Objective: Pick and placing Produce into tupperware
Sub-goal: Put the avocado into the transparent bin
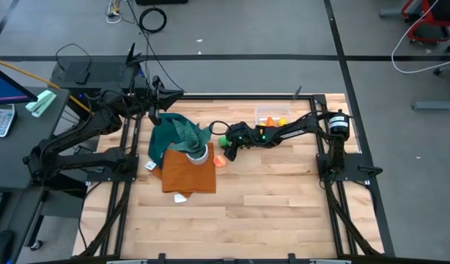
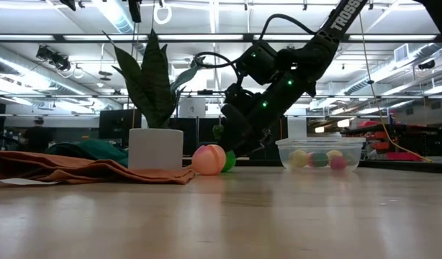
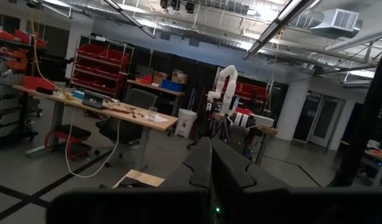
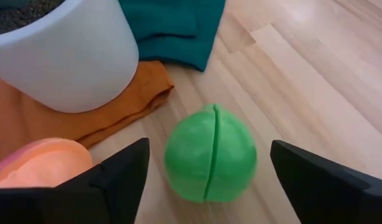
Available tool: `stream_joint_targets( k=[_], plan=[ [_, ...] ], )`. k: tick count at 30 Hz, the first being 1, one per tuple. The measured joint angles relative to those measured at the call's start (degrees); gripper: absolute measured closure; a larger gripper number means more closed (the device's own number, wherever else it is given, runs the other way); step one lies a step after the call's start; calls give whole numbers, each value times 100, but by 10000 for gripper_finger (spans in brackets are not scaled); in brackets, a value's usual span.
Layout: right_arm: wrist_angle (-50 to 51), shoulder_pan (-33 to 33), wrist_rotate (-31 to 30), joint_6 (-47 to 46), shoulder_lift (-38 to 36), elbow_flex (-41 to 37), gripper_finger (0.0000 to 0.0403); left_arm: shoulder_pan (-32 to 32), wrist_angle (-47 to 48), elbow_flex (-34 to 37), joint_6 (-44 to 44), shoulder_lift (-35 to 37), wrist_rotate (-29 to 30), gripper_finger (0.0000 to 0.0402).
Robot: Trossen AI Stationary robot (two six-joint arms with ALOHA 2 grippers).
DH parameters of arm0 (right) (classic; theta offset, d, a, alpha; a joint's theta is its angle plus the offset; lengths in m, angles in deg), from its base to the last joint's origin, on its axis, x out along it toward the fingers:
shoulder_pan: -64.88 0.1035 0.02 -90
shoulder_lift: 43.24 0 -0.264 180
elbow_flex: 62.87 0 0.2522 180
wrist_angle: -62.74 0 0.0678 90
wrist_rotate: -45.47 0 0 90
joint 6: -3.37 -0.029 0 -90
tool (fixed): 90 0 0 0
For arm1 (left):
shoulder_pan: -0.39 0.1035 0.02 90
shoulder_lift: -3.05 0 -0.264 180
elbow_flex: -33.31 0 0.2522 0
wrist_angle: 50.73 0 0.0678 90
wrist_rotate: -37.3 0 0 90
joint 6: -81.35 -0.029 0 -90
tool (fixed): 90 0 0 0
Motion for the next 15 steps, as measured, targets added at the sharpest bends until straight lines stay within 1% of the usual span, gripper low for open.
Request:
stream_joint_targets(
  k=[4, 11, 15],
  plan=[
    [1, 0, 5, -123, -2, 0, 130, 0, 0, 0, -2, 0, 0, 392],
    [3, 0, 19, -168, -2, 0, 178, 0, 0, 0, -1, 0, 0, 378],
    [0, 0, 19, -165, -7, 0, 208, -2, 0, 0, -2, 0, 0, 385]
  ],
)
